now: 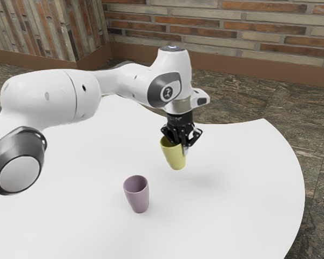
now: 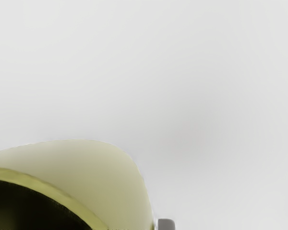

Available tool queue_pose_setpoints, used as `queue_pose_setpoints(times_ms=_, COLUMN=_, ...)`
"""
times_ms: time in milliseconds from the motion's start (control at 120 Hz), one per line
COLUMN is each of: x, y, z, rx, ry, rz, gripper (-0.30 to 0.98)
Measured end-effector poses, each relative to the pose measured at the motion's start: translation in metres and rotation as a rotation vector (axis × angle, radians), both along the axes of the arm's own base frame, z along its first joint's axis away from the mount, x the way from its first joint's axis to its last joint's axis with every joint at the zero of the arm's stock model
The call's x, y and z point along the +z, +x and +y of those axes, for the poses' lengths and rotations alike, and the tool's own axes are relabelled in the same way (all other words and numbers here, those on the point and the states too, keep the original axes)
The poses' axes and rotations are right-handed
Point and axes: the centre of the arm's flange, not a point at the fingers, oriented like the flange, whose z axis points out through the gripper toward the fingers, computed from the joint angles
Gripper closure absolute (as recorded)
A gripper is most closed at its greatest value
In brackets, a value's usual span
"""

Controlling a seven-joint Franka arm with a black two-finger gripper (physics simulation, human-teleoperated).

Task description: Place the right cup onto the left cup

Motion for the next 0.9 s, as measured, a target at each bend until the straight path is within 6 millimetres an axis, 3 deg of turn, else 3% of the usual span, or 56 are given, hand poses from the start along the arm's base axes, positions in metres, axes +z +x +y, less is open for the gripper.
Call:
queue_pose_setpoints(times_ms=142, x=0.046, y=-0.056, z=0.026, rx=0.023, ry=0.024, rz=0.009, gripper=0.78)
queue_pose_setpoints(times_ms=208, x=0.056, y=-0.072, z=0.036, rx=0.039, ry=0.041, rz=0.013, gripper=0.78)
queue_pose_setpoints(times_ms=442, x=0.046, y=-0.097, z=0.065, rx=0.118, ry=0.077, rz=0.065, gripper=0.78)
queue_pose_setpoints(times_ms=758, x=0.038, y=-0.110, z=0.067, rx=0.173, ry=0.086, rz=0.083, gripper=0.78)
queue_pose_setpoints(times_ms=900, x=0.037, y=-0.118, z=0.057, rx=0.178, ry=0.084, rz=0.090, gripper=0.78)
